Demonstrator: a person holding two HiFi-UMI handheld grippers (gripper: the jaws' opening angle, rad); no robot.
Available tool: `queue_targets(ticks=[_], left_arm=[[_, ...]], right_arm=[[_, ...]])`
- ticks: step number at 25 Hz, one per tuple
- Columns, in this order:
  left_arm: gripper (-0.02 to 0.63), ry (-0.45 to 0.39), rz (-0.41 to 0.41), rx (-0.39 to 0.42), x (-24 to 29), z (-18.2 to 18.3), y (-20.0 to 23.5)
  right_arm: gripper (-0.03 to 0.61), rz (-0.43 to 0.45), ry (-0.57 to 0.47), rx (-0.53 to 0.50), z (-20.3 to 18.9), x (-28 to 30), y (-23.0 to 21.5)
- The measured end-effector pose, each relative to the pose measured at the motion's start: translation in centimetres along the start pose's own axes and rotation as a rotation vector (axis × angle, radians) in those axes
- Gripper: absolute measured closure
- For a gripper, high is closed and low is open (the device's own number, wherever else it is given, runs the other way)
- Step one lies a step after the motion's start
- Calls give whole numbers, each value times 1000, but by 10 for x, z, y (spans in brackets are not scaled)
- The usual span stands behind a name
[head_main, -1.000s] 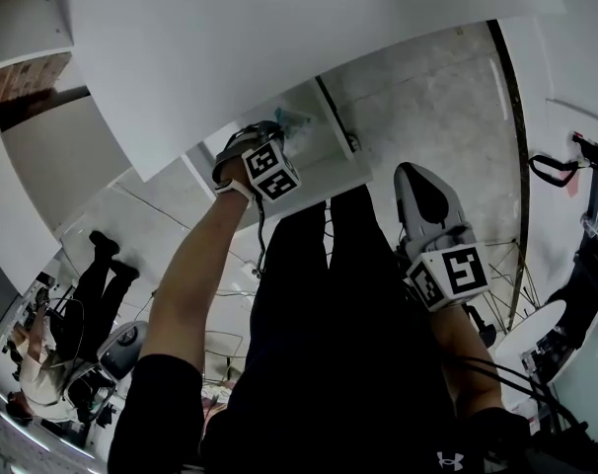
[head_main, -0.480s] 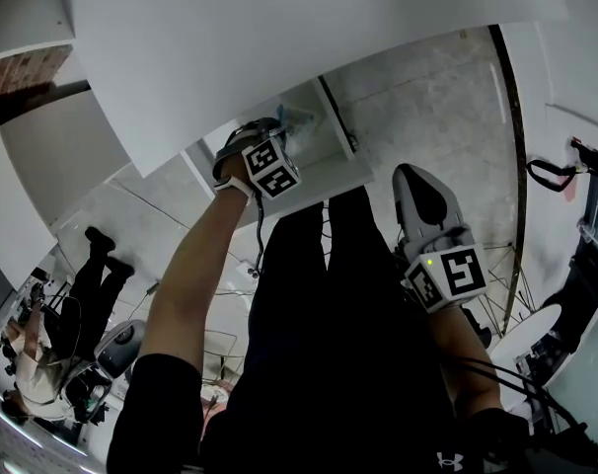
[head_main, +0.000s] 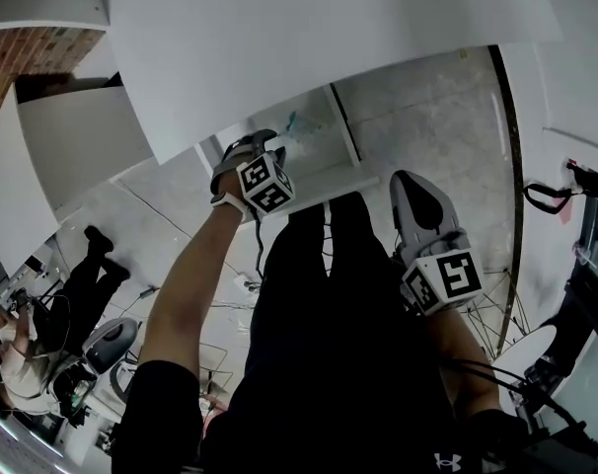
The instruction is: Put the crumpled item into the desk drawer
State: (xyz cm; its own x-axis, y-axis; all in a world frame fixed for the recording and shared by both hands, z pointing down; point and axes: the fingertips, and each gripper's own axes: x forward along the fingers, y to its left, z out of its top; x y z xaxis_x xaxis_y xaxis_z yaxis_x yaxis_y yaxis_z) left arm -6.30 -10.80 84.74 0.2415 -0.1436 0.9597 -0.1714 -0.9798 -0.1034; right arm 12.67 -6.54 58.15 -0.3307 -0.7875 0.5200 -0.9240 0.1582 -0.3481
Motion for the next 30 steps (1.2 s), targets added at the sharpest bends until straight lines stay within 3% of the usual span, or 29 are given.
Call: queue_targets(ticks=[6, 15, 26, 30], left_arm=[[463, -117, 67, -36, -60, 12, 7], [463, -431, 211, -311, -206, 53, 31], [503, -766, 432, -410, -401, 90, 58], [506, -878, 470, -532, -448, 96, 61]], right_arm=[[575, 44, -37, -44, 17, -12, 23], [575, 89, -103, -113, 52, -26, 51], [575, 122, -213, -215, 118, -44, 91], [575, 136, -237, -234, 134, -47, 104]])
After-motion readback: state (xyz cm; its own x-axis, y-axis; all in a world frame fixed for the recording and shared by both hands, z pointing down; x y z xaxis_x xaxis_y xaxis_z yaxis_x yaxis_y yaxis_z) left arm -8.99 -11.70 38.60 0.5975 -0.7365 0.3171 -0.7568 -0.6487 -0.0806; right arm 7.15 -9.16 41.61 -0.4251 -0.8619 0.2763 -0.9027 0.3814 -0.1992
